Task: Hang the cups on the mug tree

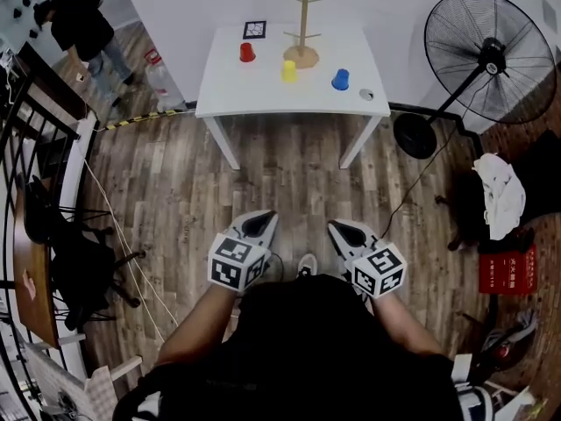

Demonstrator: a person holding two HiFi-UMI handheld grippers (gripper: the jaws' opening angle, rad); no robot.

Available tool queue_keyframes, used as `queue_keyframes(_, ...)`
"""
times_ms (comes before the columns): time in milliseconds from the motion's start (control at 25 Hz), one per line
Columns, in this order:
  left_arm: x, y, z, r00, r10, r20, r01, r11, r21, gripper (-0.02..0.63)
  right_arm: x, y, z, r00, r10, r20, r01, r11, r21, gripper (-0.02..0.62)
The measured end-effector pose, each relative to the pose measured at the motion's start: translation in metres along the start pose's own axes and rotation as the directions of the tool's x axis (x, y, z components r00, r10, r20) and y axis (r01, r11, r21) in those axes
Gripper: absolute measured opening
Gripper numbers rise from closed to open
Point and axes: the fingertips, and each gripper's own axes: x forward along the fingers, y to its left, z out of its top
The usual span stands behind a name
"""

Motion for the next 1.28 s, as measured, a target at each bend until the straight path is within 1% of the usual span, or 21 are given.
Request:
queue_keyframes(200, 0.044, 0.004, 0.023, 1.000, 0.023, 0.011, -0.024, 1.000, 0.006, 0.015, 0.012, -0.042, 0.018, 0.999, 0.034, 0.019, -0.034, 0.999, -0.030, 0.008)
queue_keyframes(400, 0.073, 0.005, 0.045, 0.999, 0.039, 0.022, -0.039, 0.999, 0.000, 0.015, 0.019, -0.075, 0.026, 0.999, 0.051, 0.013, -0.051, 0.998, -0.025, 0.008)
queue_keyframes(560, 0.081, 0.003, 0.047, 0.999, 0.041, -0.003, -0.041, 0.999, -0.002, 0.015, 0.021, -0.084, 0.027, 0.998, 0.067, 0.011, -0.067, 0.998, 0.000, 0.008)
queue_keyframes(800, 0.091, 0.013, 0.044, 0.998, 0.043, -0.040, -0.043, 0.999, -0.019, 0.015, 0.038, -0.095, 0.020, 0.997, 0.077, -0.006, -0.076, 0.996, 0.051, 0.008)
queue_keyframes(920, 0.097, 0.019, 0.046, 0.999, 0.035, -0.042, -0.035, 0.999, -0.017, 0.015, 0.045, -0.100, 0.023, 0.997, 0.077, -0.008, -0.077, 0.996, 0.042, 0.008)
queue_keyframes(1080, 0.115, 0.033, 0.051, 0.999, 0.012, -0.042, -0.012, 1.000, -0.022, 0.015, 0.061, -0.113, 0.029, 0.998, 0.058, -0.011, -0.058, 0.998, 0.032, 0.008)
queue_keyframes(1280, 0.137, 0.062, 0.073, 1.000, -0.003, -0.020, 0.003, 1.000, -0.012, 0.015, 0.084, -0.133, 0.040, 0.999, 0.032, -0.032, -0.032, 0.999, 0.024, 0.008)
